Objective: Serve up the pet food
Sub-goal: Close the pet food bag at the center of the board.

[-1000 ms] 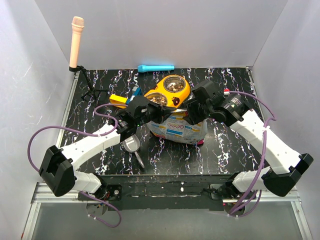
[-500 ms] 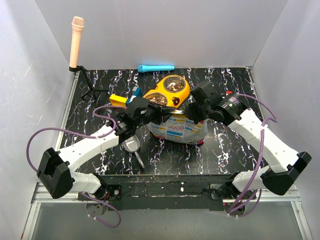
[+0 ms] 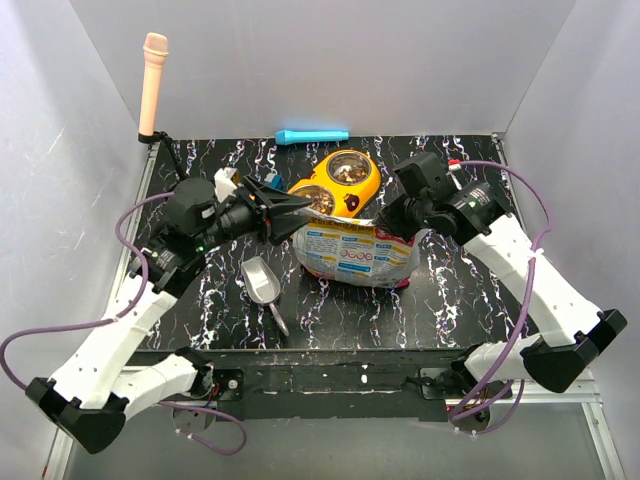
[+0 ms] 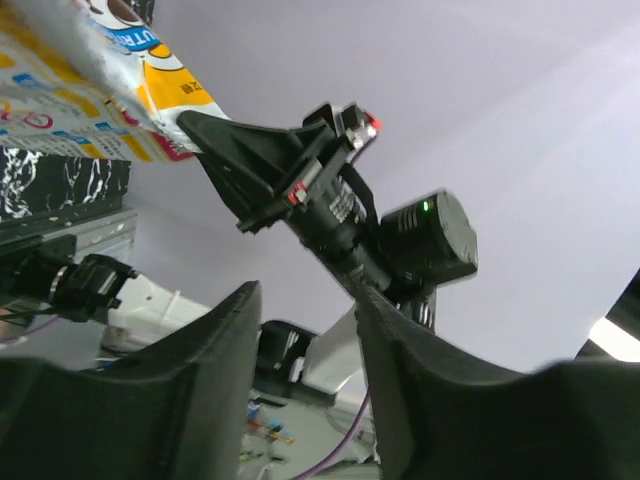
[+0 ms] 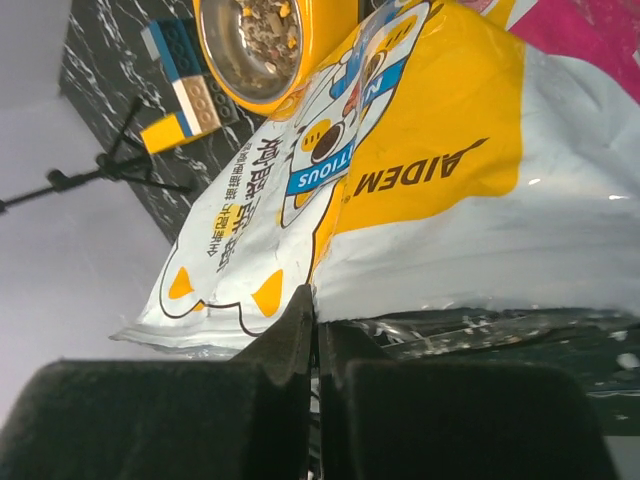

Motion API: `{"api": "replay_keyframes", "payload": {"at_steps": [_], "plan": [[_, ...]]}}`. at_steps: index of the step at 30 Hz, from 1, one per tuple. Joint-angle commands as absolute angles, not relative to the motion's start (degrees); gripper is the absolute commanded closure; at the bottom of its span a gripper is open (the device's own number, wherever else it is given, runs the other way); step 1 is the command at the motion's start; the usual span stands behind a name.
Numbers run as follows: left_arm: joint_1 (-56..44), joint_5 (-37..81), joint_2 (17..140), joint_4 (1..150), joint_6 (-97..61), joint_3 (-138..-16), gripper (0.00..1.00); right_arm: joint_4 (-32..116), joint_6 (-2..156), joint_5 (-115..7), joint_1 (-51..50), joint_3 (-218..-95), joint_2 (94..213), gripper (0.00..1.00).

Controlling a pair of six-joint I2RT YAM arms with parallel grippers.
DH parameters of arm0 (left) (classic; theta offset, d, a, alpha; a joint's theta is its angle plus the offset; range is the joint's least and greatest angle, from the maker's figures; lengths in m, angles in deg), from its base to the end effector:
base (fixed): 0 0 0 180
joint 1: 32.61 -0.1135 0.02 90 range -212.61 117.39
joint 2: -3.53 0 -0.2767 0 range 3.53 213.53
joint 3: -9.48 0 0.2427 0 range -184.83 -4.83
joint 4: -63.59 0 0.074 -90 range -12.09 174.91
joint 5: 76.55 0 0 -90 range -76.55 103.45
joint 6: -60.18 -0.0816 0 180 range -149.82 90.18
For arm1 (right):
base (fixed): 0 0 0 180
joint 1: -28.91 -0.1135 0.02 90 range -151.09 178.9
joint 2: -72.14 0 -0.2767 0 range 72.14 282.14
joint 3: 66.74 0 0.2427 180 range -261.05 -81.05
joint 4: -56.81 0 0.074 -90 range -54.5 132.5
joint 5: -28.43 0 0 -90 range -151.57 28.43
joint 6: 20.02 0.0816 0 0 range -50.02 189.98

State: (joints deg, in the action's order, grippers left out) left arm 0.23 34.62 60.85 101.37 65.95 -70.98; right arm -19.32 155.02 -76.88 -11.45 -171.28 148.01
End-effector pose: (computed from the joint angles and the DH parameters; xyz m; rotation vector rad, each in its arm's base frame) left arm 0.1848 -0.1544 0.4038 -0.9019 2.0989 -1.7568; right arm 0.2187 0.1576 0.3858 1.0637 2.2467 0.7057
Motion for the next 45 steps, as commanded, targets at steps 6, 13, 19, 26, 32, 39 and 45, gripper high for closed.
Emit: {"api": "replay_keyframes", "payload": {"at_steps": [6, 13, 19, 26, 32, 39, 45], "plan": [[3.2, 44.6, 88.0, 137.0, 7.2, -122.0, 0.57, -22.5, 132.2, -68.3, -3.0, -185.0, 147.7, 0.99], [16.0, 34.1, 93.3, 136.9, -11.4, -119.9, 0.46, -24.1, 126.5, -54.1, 3.8, -184.0, 148.1, 0.99], [23.0, 25.7, 94.1, 135.2, -20.8, -116.1, 0.36, -26.6, 123.8, -49.7, 6.3, -187.9, 150.7, 0.99], [24.3, 19.2, 98.4, 136.8, -25.6, -117.5, 0.33, -25.9, 124.1, -48.1, 6.9, -188.3, 151.1, 0.99], [27.2, 16.6, 101.4, 134.3, -27.9, -117.2, 0.36, -28.7, 125.7, -48.4, 6.9, -191.1, 152.9, 0.99], [29.4, 8.3, 102.7, 130.0, -32.5, -115.9, 0.48, -33.1, 129.7, -50.1, 6.9, -192.8, 154.1, 0.99], [29.8, 4.6, 105.0, 127.7, -34.9, -115.5, 0.67, -35.1, 132.0, -51.5, 6.9, -194.5, 154.7, 0.99]]}}
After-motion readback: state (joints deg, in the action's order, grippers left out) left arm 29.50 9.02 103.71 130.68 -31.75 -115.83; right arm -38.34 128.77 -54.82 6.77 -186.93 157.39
